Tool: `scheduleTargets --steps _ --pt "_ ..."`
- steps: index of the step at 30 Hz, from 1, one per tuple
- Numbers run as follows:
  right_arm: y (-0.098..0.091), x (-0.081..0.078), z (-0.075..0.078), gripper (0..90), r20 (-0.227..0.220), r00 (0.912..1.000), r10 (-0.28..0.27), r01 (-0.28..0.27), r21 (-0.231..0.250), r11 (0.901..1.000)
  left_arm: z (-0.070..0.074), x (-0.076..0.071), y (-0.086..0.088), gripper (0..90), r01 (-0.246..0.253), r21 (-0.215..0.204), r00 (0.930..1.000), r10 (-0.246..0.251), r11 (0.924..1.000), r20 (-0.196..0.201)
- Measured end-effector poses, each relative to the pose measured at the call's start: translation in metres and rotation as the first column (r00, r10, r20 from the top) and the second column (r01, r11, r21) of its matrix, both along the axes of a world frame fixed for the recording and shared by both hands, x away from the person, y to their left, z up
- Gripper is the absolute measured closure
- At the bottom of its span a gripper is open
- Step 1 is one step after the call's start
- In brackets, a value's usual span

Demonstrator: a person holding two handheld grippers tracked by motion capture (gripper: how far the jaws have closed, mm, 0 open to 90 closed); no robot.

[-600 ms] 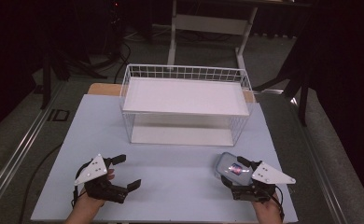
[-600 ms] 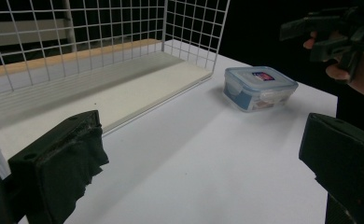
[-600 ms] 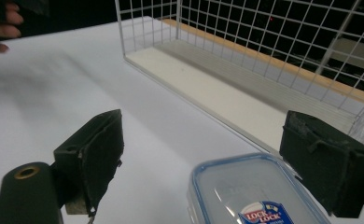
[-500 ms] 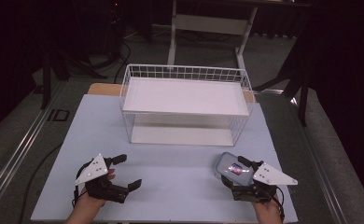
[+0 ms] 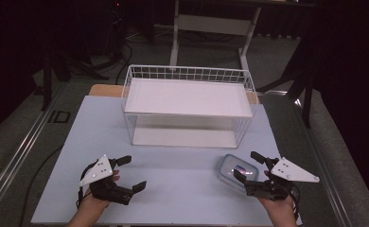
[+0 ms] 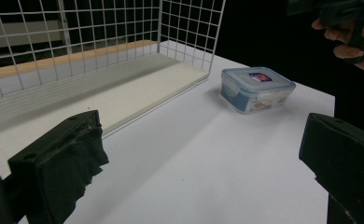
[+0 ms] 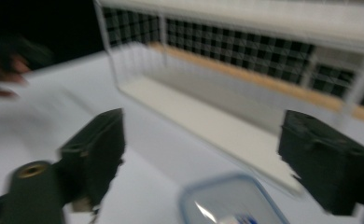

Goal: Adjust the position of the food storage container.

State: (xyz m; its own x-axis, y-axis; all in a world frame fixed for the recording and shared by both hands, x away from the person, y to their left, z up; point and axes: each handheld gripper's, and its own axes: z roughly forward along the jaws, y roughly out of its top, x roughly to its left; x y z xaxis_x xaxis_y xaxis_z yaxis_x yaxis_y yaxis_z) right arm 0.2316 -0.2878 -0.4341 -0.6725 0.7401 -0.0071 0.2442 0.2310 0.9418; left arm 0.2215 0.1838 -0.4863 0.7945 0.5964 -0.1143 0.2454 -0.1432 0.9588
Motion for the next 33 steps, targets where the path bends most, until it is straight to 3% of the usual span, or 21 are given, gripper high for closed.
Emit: scheduleTargets --steps 3,5,8,10,12,14,19,24,26,28,33 --pt "-0.01 0.008 -0.008 31.2 -0.06 0.9971 -0.047 0.048 0.014 0.9988 0.0 0.0 0.0 0.8 0.0 -0.001 1.0 0.0 1.0 0.004" --pt "-0.018 0.012 -0.015 40.2 -0.094 0.9923 -0.08 0.08 -0.002 0.9968 0.0 0.0 0.0 0.8 -0.001 0.002 1.0 0.001 1.0 0.006" --pt "-0.031 0.013 -0.025 58.4 -0.107 0.9849 -0.136 0.128 -0.077 0.9888 0.0 0.0 0.0 0.8 0.003 0.005 1.0 -0.003 1.0 0.007" --pt "-0.038 0.011 -0.03 70.7 -0.124 0.9761 -0.179 0.163 -0.126 0.9785 0.0 0.0 -0.001 0.8 0.004 0.009 1.0 -0.004 1.0 0.007" --pt "-0.045 0.008 -0.034 79.9 -0.14 0.9712 -0.193 0.173 -0.142 0.9747 0.0 0.0 -0.001 0.8 0.007 0.013 0.9999 -0.007 0.9999 0.01" --pt "-0.053 0.005 -0.04 90.0 -0.165 0.961 -0.222 0.191 -0.184 0.9641 0.0 0.0 -0.002 0.8 0.009 0.015 0.9999 -0.01 0.9998 0.01" --pt "-0.062 0.003 -0.06 90.0 -0.231 0.9288 -0.29 0.23 -0.254 0.9395 0.0 0.0 -0.003 0.8 0.008 0.013 0.9999 -0.008 0.9999 0.011" --pt "-0.063 0.009 -0.078 90.0 -0.29 0.9003 -0.324 0.247 -0.272 0.9301 0.0 0.0 -0.003 0.8 0.009 0.019 0.9999 -0.009 0.9998 0.012" --pt "-0.062 0.013 -0.08 90.0 -0.305 0.8927 -0.332 0.252 -0.272 0.9288 -0.001 0.0 -0.003 0.8 0.01 0.02 0.9999 -0.01 0.9998 0.011" --pt "-0.059 0.017 -0.078 90.0 -0.316 0.8915 -0.325 0.249 -0.257 0.9337 -0.001 0.001 -0.003 0.8 0.009 0.018 0.9999 -0.009 0.9998 0.007" --pt "-0.053 0.024 -0.075 90.0 -0.314 0.8894 -0.332 0.253 -0.268 0.9297 -0.001 0.001 -0.003 0.8 0.01 0.02 0.9999 -0.01 0.9998 0.007"
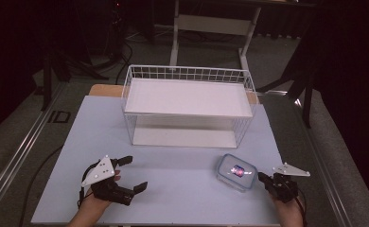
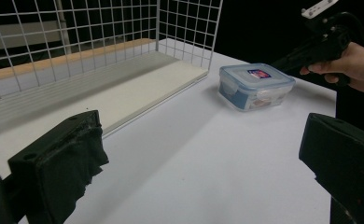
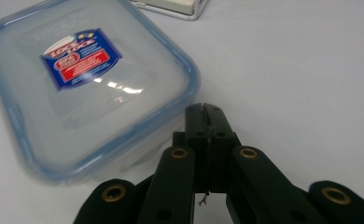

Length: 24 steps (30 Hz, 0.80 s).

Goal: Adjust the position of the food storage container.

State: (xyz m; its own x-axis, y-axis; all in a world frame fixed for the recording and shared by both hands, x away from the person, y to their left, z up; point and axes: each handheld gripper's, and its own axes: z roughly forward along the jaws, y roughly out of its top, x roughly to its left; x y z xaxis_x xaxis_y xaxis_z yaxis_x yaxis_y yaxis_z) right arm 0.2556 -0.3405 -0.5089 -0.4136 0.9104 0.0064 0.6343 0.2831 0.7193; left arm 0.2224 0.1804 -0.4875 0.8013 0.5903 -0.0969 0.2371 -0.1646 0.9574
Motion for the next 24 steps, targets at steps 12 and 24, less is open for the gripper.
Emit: scheduleTargets --steps 12,24 --pt "0.052 0.03 -0.003 90.0 -0.001 0.9978 0.066 -0.066 -0.005 0.9978 -0.001 0.0 -0.001 0.8 0.004 0.005 1.0 -0.004 1.0 -0.001" --pt "0.084 0.051 -0.006 90.0 0.02 0.9935 0.112 -0.112 0.013 0.9936 -0.001 0.0 -0.001 0.8 0.005 0.006 1.0 -0.005 1.0 -0.006"
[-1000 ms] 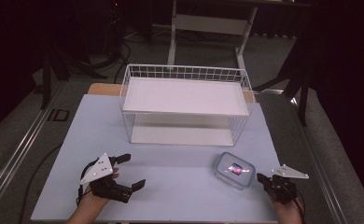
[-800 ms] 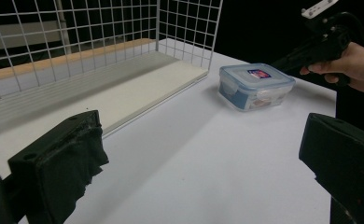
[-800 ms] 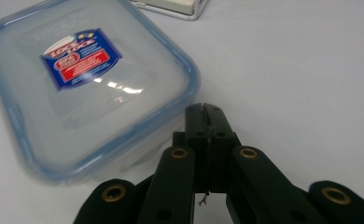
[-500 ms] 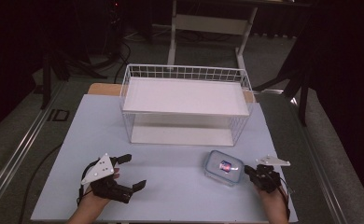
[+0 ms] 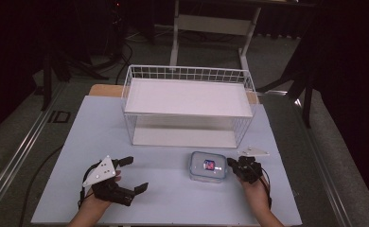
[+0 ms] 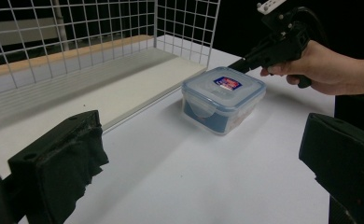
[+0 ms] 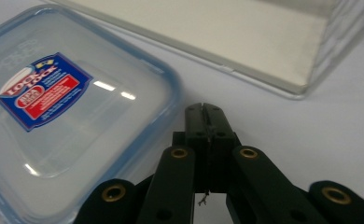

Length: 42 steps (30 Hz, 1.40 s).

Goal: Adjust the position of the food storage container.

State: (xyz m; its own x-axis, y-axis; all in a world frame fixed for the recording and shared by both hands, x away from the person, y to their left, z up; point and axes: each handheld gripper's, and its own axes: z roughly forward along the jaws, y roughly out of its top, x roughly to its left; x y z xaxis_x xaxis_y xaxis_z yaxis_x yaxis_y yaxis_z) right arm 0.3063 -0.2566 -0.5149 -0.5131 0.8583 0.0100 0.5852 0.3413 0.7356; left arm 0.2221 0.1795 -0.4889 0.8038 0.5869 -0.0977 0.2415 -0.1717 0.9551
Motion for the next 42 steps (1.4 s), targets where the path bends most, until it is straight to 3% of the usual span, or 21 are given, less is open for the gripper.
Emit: scheduleTargets --steps 7,12,20,30,42 --pt "-0.013 -0.018 0.001 90.0 -0.044 0.9989 -0.016 0.017 0.014 0.9998 0.001 0.0 0.0 0.8 -0.002 0.005 1.0 0.002 1.0 0.007" --pt "-0.003 -0.024 -0.005 90.0 -0.086 0.9961 0.019 -0.016 0.036 0.9992 0.001 -0.001 0.0 0.8 -0.001 0.005 1.0 0.001 1.0 0.009" --pt "0.021 -0.014 -0.006 90.0 -0.091 0.9949 0.043 -0.041 0.023 0.9989 0.001 -0.001 0.0 0.8 0.002 0.006 1.0 -0.002 1.0 0.007" --pt "0.054 -0.006 -0.009 90.0 -0.086 0.9922 0.089 -0.085 0.049 0.9951 0.0 -0.001 0.0 0.8 -0.001 0.008 1.0 0.001 1.0 0.001" --pt "0.074 0.001 -0.012 90.0 -0.091 0.9884 0.121 -0.116 0.06 0.9915 -0.001 -0.001 0.0 0.8 0.005 0.001 0.9999 -0.005 1.0 -0.011"
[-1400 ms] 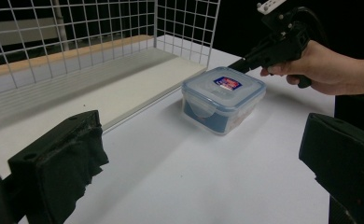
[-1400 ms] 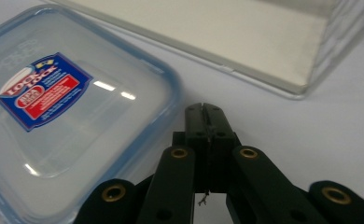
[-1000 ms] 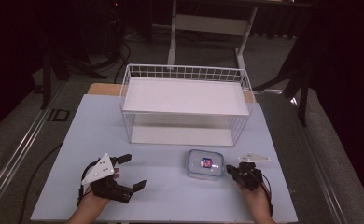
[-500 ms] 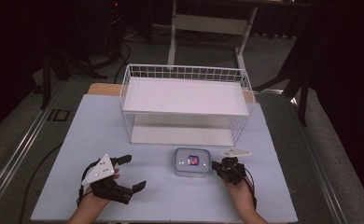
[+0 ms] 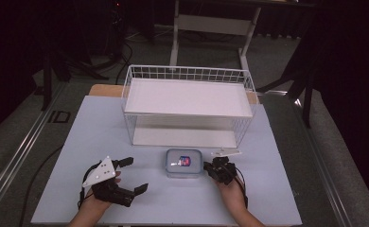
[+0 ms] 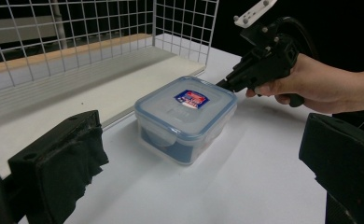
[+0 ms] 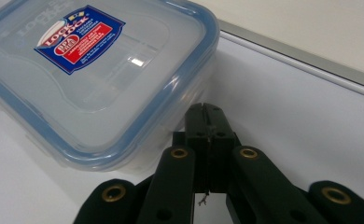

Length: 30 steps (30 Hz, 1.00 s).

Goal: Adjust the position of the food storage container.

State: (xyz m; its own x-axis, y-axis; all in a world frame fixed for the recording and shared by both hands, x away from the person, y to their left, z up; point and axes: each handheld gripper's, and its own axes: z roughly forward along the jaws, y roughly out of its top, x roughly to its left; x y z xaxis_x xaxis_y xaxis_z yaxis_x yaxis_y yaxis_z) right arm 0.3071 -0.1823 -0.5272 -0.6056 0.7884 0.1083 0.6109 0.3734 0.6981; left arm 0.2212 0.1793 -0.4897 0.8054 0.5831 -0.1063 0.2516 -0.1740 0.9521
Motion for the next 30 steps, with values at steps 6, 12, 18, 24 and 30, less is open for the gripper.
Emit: scheduleTargets --steps 6,12,18,24,30 --pt "0.004 0.0 0.002 90.0 0.04 0.999 0.019 -0.018 -0.028 0.9995 -0.001 0.001 0.001 0.8 0.005 -0.014 0.9998 -0.005 0.9999 -0.017" --pt "-0.016 -0.006 0.018 81.1 0.123 0.9923 0.016 -0.01 -0.048 0.9988 -0.001 0.003 0.001 0.8 -0.007 -0.003 0.9998 0.007 1.0 -0.019" --pt "-0.022 -0.031 0.043 34.7 0.212 0.9649 0.155 -0.162 0.017 0.9866 -0.005 0.008 -0.001 0.8 -0.004 -0.024 0.9992 0.003 0.9997 -0.041" --pt "-0.025 -0.043 0.054 12.9 0.213 0.9566 0.198 -0.221 0.086 0.9715 0.0 0.007 -0.011 0.8 0.022 -0.026 0.9995 -0.023 0.9994 -0.02" --pt "-0.027 -0.045 0.062 12.2 0.302 0.942 0.146 -0.178 0.081 0.9806 0.01 0.015 -0.018 0.8 0.047 0.033 0.9972 -0.045 0.9984 -0.059"
